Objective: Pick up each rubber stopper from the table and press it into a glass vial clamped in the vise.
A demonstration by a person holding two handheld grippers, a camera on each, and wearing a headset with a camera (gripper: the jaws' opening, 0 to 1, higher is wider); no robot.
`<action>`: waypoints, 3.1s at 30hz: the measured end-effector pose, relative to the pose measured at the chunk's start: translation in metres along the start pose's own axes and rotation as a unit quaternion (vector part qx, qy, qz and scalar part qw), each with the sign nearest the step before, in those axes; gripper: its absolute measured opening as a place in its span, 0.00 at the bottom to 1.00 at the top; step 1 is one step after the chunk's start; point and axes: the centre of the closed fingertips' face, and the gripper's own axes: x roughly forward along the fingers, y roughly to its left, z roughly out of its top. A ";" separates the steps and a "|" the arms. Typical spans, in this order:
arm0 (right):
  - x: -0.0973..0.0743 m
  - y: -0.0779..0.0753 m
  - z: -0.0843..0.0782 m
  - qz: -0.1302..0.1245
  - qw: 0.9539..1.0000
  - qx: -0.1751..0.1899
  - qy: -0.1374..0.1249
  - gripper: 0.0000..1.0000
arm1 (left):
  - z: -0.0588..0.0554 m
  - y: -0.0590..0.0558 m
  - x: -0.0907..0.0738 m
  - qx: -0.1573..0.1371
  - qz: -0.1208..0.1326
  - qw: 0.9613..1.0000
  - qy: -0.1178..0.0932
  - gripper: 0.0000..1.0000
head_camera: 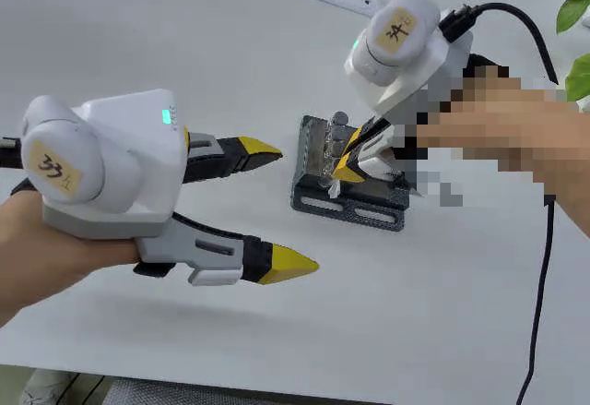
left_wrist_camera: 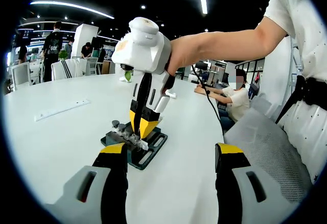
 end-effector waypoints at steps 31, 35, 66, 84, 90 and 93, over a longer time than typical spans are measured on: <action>-0.012 -0.002 -0.007 -0.017 0.998 0.039 -0.055 0.10 | 0.000 -0.002 0.002 -0.002 -0.004 1.000 0.002 0.67; -0.016 -0.006 -0.005 -0.028 0.996 0.044 -0.072 0.05 | 0.000 -0.002 0.002 0.001 -0.005 1.000 0.004 0.67; -0.004 -0.002 0.000 -0.017 0.996 0.039 -0.079 0.00 | 0.000 -0.001 0.002 0.003 -0.008 1.000 0.007 0.66; -0.003 -0.004 0.002 -0.015 0.998 0.015 -0.052 0.00 | -0.002 0.000 0.004 0.000 -0.007 1.000 0.004 0.65; -0.002 -0.003 0.003 -0.007 0.999 0.005 -0.036 0.00 | -0.002 -0.001 0.004 -0.001 -0.006 1.000 0.004 0.65; -0.001 -0.002 0.003 -0.003 1.000 0.000 -0.027 0.00 | -0.001 -0.001 0.004 -0.002 -0.006 1.000 0.002 0.65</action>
